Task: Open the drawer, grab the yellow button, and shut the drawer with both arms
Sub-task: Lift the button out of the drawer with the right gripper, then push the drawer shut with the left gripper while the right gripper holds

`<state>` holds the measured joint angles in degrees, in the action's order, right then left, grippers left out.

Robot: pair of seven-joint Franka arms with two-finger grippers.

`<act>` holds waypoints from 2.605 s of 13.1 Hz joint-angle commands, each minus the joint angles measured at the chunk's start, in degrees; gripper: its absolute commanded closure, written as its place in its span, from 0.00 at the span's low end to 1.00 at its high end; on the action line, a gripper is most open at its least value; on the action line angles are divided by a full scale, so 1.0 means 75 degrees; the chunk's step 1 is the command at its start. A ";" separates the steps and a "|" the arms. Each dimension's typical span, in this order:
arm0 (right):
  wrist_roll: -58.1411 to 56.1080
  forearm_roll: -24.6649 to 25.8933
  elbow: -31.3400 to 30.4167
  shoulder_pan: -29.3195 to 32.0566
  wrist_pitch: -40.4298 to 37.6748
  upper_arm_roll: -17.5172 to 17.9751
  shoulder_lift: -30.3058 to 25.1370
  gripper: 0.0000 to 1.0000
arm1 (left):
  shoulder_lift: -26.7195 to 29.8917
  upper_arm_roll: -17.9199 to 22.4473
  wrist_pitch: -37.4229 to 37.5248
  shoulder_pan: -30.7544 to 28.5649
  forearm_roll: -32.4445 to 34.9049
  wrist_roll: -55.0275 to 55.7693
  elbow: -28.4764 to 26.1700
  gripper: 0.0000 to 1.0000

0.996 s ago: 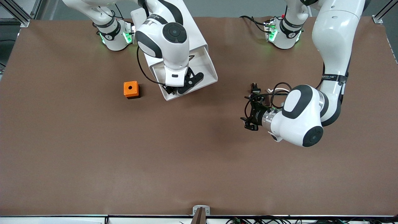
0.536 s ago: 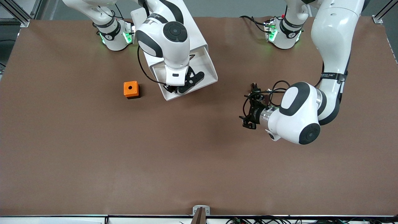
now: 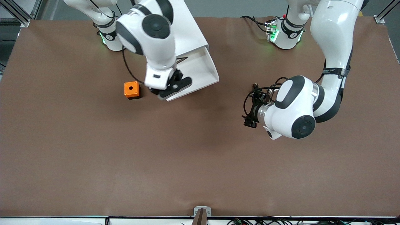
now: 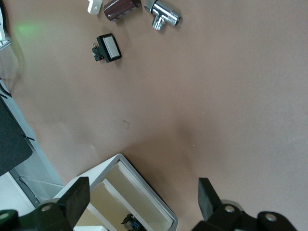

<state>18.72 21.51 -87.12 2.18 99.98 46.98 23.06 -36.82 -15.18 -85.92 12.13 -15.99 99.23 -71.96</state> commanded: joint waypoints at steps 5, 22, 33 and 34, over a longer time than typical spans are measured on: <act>0.0082 -0.0079 0.0120 0.0917 0.0412 -0.1455 0.0055 0.94 | 0.0385 -0.0109 -0.0016 0.0151 0.0618 -0.1276 -0.0085 0.01; -0.0270 -0.0138 -0.0290 0.1748 0.2676 -0.3686 0.1870 0.94 | 0.0842 -0.0906 -0.3602 0.1733 0.2542 -0.4401 -0.1444 0.00; -0.0878 -0.0126 -0.0945 0.2006 0.4092 -0.3838 0.2246 0.94 | 0.0702 -0.0999 -0.3345 0.2752 0.2401 -0.4198 -0.1667 0.00; -0.0926 -0.0126 -0.1120 0.2018 0.4350 -0.3919 0.2246 0.94 | 0.0702 -0.1081 -0.3333 0.2834 0.2390 -0.4045 -0.1679 0.00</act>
<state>13.77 21.43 -93.36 15.95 129.42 17.56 39.82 -32.53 -22.43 -111.63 32.24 2.01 66.55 -83.28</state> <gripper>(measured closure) 0.586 0.000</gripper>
